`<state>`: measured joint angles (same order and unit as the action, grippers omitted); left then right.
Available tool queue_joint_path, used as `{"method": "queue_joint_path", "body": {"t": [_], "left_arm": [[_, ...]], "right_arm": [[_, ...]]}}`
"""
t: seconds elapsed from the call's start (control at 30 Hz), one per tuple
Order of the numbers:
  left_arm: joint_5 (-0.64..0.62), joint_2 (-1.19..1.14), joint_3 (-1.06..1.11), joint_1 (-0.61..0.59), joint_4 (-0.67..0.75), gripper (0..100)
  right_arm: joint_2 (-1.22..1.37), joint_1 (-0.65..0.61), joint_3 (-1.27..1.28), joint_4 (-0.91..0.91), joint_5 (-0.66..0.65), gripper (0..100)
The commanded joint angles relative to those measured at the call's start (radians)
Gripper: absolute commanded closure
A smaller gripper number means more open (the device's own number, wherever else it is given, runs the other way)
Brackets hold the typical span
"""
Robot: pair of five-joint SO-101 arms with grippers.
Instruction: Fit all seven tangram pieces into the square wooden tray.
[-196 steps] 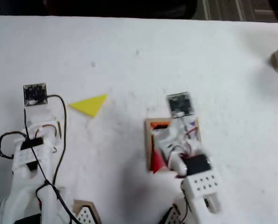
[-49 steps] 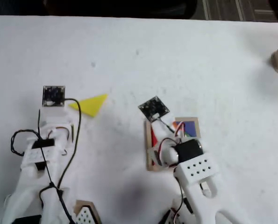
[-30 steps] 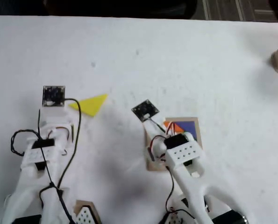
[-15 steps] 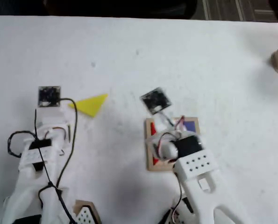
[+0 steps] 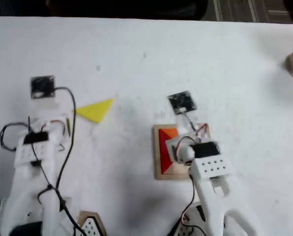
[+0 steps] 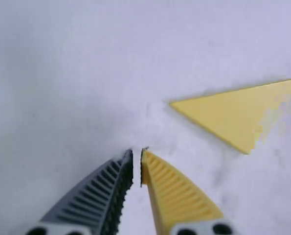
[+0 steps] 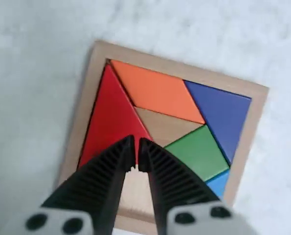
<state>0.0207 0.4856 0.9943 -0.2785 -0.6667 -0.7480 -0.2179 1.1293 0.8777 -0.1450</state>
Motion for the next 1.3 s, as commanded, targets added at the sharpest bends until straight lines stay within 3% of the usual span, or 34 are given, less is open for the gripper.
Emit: {"method": "queue_joint_path", "body": {"t": [0.0,0.13,0.27,0.63,0.77,0.87,1.0,1.17,1.27], "left_arm": [[-0.012,-0.130,-0.201,0.101,-0.078,89],[-0.012,-0.282,-0.327,0.171,-0.098,79],[0.021,-0.404,-0.445,0.199,-0.092,77],[0.534,-0.651,-0.621,0.200,-0.098,77],[0.634,-0.684,-0.655,0.200,-0.100,76],[0.675,-0.705,-0.664,0.200,-0.100,68],[0.680,-0.746,-0.755,0.200,-0.229,60],[0.727,-0.839,-0.959,0.202,-0.448,60],[0.723,-0.932,-1.080,0.200,-0.482,60]], "right_arm": [[-0.076,0.073,0.017,-0.018,-0.002,98.2],[-0.122,0.127,0.064,-0.030,-0.009,98.2],[-0.142,0.145,0.095,-0.054,-0.009,98.2],[-0.137,0.131,0.097,-0.054,-0.041,98.1],[-0.139,0.102,0.107,-0.054,-0.058,98.1],[-0.137,0.091,0.107,-0.054,-0.060,98.1],[-0.137,0.090,0.109,-0.054,-0.060,98.1],[-0.137,0.088,0.112,-0.070,-0.060,98.1],[-0.137,0.088,0.118,-0.077,-0.060,98.1]]}}
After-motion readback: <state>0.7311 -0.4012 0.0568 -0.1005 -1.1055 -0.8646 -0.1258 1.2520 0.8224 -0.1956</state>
